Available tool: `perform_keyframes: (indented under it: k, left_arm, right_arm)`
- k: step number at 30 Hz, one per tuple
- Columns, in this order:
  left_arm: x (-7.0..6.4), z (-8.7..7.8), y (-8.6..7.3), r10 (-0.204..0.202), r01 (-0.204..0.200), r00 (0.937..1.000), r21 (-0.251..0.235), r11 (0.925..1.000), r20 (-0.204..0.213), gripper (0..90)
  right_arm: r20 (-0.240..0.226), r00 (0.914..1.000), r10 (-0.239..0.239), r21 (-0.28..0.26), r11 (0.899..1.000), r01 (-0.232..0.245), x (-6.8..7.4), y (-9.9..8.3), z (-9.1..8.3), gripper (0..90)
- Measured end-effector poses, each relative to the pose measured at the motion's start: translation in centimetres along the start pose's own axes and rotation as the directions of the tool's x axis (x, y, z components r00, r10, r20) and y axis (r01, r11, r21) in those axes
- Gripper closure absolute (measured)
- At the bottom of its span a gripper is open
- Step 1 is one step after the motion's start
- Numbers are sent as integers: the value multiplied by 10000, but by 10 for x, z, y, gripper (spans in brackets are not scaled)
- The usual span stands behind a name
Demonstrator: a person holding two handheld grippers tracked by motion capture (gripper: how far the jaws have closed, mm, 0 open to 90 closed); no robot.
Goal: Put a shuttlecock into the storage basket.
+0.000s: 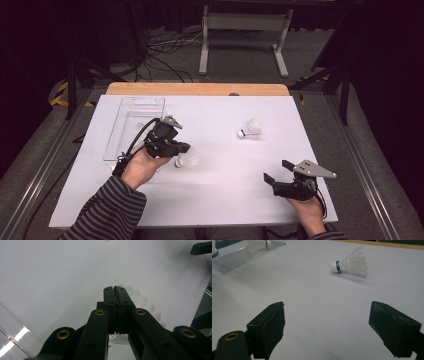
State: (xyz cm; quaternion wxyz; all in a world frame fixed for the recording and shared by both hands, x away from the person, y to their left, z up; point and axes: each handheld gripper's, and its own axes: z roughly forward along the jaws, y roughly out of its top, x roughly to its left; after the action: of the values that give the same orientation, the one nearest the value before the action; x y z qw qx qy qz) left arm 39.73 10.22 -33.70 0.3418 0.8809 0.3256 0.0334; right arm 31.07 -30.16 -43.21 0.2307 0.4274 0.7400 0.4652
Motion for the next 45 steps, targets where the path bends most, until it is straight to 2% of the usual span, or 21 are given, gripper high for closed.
perform_keyframes:
  k: [14, 25, 33, 37, 45]
  left_arm:
    - [6, -16, -3, -171, 169, 9998, -286, 9994, -76, 886]
    - [13, -33, -8, -419, 399, 9986, -596, 9974, -326, 886]
    - [16, -45, -7, -366, 320, 9966, -624, 9975, -732, 886]
    - [18, -50, -8, -454, 398, 9960, -735, 9965, -770, 887]
    - [28, -53, -12, -734, 663, 9924, -728, 9951, -988, 886]
  right_arm:
    - [-5, 10000, 0, 2, 10000, 0, 0, 0, 0, 143]
    - [-7, 10000, -13, 7, 10000, 13, 0, 0, 0, 143]
    - [3, 10000, -9, 16, 10000, 9, 0, 0, 0, 143]
    - [7, 10000, -16, 17, 10000, 16, 0, 0, 0, 143]
    - [4, 10000, -31, 34, 10000, 31, 0, 0, 0, 143]
